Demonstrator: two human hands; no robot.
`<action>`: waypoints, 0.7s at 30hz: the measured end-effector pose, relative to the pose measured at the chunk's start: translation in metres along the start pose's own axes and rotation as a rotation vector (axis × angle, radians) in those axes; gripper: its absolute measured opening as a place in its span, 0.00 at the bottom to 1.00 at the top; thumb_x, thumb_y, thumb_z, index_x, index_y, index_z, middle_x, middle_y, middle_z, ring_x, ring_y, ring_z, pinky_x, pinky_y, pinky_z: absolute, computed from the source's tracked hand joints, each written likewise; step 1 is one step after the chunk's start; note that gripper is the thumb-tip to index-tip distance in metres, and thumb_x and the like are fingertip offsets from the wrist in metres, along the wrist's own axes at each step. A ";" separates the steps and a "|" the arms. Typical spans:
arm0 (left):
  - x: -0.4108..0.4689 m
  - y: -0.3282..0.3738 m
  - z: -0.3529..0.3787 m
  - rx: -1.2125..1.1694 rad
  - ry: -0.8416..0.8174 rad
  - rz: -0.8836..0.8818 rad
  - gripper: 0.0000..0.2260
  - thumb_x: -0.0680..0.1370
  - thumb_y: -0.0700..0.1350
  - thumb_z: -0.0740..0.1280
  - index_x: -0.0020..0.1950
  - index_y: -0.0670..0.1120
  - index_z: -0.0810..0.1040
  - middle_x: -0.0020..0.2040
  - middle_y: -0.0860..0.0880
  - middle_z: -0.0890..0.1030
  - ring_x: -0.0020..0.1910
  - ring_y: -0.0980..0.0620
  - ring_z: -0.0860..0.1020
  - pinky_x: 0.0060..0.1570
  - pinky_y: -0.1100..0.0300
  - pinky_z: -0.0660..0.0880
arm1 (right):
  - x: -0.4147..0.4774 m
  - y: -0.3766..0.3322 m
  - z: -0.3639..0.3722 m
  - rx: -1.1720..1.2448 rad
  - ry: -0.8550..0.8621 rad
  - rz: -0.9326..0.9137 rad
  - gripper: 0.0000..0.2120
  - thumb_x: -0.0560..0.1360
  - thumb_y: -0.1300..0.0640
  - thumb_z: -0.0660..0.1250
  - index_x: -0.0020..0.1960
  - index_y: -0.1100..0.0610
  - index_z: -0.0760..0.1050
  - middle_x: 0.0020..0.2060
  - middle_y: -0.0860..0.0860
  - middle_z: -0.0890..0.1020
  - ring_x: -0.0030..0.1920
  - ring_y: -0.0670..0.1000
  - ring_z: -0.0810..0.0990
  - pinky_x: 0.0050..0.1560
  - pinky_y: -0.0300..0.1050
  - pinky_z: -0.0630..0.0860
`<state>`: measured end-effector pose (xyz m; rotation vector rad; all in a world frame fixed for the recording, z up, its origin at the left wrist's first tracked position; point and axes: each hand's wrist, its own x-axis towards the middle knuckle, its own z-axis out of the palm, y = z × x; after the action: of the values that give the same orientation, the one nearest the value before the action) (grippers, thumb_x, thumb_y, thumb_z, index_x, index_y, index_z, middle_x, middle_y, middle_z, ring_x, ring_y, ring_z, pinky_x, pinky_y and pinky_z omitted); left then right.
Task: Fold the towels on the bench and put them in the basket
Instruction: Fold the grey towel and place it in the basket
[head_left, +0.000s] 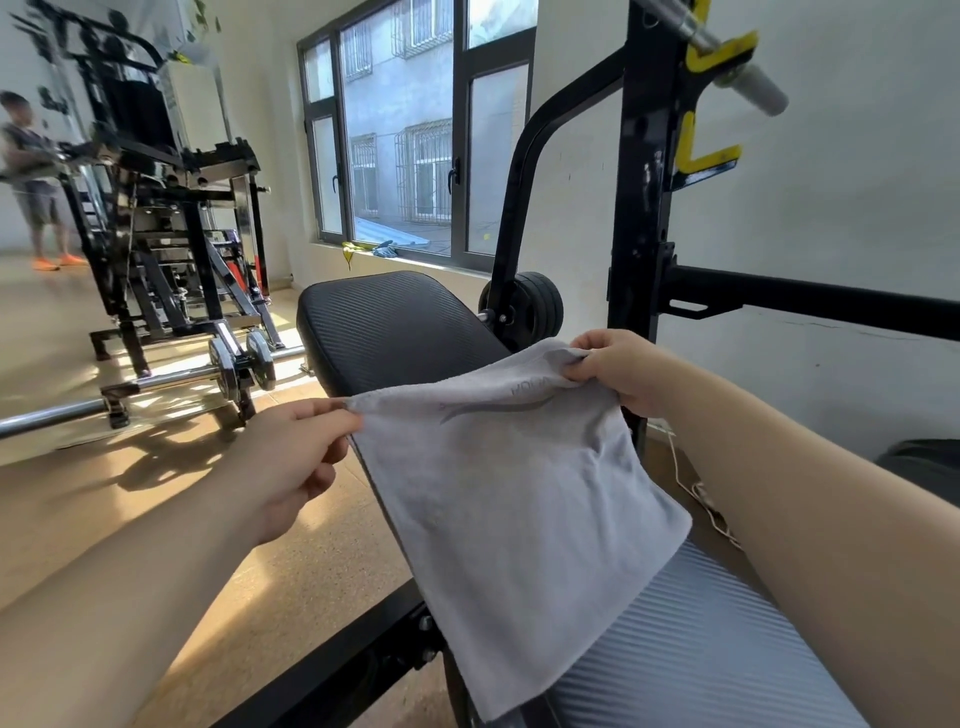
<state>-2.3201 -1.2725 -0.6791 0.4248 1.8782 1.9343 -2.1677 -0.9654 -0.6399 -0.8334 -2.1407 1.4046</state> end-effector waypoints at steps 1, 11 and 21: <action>-0.005 0.003 0.000 -0.012 0.003 0.002 0.06 0.78 0.37 0.71 0.53 0.45 0.81 0.39 0.47 0.78 0.32 0.55 0.73 0.22 0.68 0.66 | -0.007 -0.003 -0.004 0.018 0.009 -0.002 0.10 0.72 0.68 0.72 0.40 0.53 0.82 0.41 0.58 0.84 0.44 0.58 0.82 0.52 0.55 0.81; -0.053 0.041 -0.015 -0.121 -0.061 0.063 0.06 0.79 0.35 0.68 0.55 0.41 0.80 0.42 0.43 0.82 0.34 0.55 0.80 0.29 0.69 0.77 | -0.078 -0.038 -0.040 0.224 -0.017 -0.080 0.12 0.76 0.65 0.72 0.59 0.65 0.81 0.54 0.62 0.85 0.57 0.62 0.84 0.60 0.58 0.81; -0.098 0.062 -0.041 0.001 -0.158 0.068 0.08 0.79 0.32 0.66 0.55 0.41 0.80 0.36 0.45 0.77 0.33 0.54 0.74 0.26 0.67 0.75 | -0.163 -0.070 -0.064 0.295 -0.043 -0.166 0.10 0.76 0.69 0.70 0.56 0.68 0.82 0.52 0.61 0.86 0.52 0.60 0.86 0.52 0.52 0.83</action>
<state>-2.2593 -1.3569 -0.6130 0.6299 1.7853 1.8837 -2.0261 -1.0574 -0.5575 -0.5061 -1.9191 1.6095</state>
